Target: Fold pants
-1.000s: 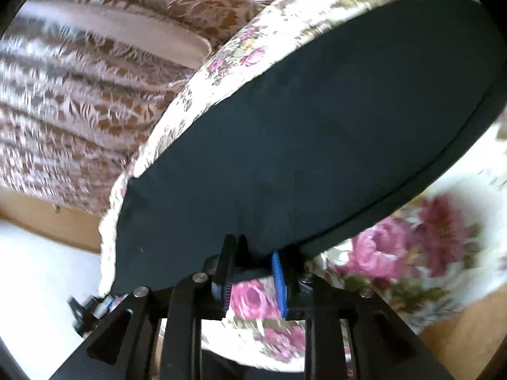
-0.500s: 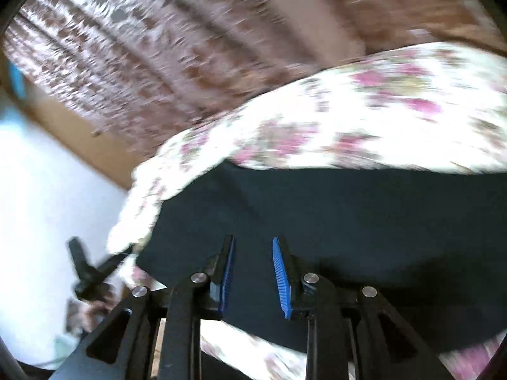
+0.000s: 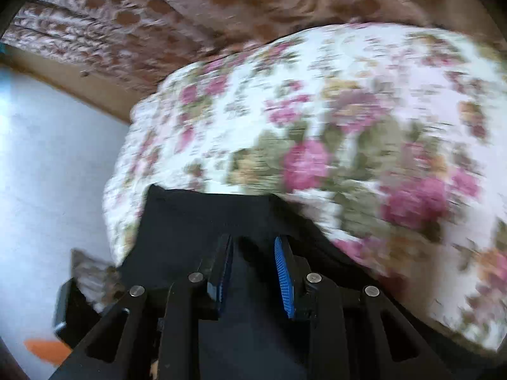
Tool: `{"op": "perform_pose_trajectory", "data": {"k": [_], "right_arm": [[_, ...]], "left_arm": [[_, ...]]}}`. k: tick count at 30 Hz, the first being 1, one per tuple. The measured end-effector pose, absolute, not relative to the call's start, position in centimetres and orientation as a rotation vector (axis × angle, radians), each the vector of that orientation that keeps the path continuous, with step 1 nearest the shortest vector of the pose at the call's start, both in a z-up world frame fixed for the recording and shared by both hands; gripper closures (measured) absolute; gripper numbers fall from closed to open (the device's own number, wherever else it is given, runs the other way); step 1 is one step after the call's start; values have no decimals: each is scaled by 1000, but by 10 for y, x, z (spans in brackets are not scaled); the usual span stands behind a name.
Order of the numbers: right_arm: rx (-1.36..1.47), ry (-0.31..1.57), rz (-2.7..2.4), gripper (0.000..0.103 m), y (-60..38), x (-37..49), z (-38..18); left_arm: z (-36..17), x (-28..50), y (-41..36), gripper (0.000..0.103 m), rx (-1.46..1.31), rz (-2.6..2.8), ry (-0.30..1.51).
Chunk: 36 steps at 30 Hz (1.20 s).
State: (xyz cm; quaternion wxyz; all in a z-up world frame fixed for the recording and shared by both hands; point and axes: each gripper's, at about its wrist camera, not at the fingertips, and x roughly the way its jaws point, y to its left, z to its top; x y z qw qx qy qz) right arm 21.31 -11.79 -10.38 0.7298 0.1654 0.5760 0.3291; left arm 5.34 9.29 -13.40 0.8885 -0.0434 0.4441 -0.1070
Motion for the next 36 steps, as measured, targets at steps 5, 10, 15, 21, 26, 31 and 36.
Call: {"op": "perform_pose_trajectory", "data": {"k": [5,10,15,21,26,31,36], "right_arm": [[190,1189,674,97,-93,225,-98],[77,1232,525,103,-88,243,-127],[26,1190,507,93,-82,235,-118],[-58,1072,435,74,-76,209,-83],[-77,975,390,74,-84,176,-63],[-31,932,356,74,-103,142,-50],[-9,927,302,71,-123,111,-50]], "left_arm": [[-137,59,90,78,-76,-210,921],[-137,57,91,78,-90,-206,921],[-137,57,91,77,-97,-195,920],[-136,55,89,75,-98,-176,916],[-132,50,87,71,-103,-174,918],[-128,41,84,69,-115,-178,918],[-123,30,76,69,-111,-208,915]]}}
